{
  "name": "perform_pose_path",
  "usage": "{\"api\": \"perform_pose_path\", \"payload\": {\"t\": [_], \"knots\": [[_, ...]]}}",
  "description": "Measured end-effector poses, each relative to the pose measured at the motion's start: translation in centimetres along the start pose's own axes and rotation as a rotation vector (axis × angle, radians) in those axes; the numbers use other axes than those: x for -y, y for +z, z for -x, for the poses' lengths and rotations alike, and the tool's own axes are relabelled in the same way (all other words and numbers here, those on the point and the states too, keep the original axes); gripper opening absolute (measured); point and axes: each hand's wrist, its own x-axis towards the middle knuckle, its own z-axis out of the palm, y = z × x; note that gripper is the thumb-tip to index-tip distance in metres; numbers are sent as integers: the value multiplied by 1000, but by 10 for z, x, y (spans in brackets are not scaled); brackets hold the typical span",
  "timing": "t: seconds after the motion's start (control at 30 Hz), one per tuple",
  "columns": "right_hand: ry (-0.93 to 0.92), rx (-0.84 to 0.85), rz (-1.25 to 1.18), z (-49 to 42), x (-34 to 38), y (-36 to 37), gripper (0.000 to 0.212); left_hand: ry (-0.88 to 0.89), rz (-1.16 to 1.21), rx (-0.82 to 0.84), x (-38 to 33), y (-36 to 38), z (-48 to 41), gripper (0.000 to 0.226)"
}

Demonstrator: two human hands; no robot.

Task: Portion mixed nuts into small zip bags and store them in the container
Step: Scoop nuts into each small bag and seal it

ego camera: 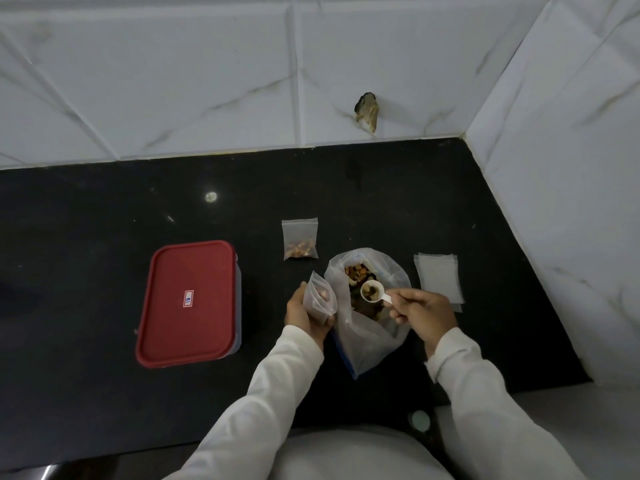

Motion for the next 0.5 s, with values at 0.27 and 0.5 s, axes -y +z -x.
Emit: {"api": "perform_pose_path", "payload": {"t": [0.27, 0.5], "knots": [[-233, 117, -73, 49, 40, 2, 16, -23, -17, 54, -3, 0, -2, 37], [-491, 148, 224, 57, 38, 21, 15, -4, -46, 55, -1, -1, -2, 45]]}}
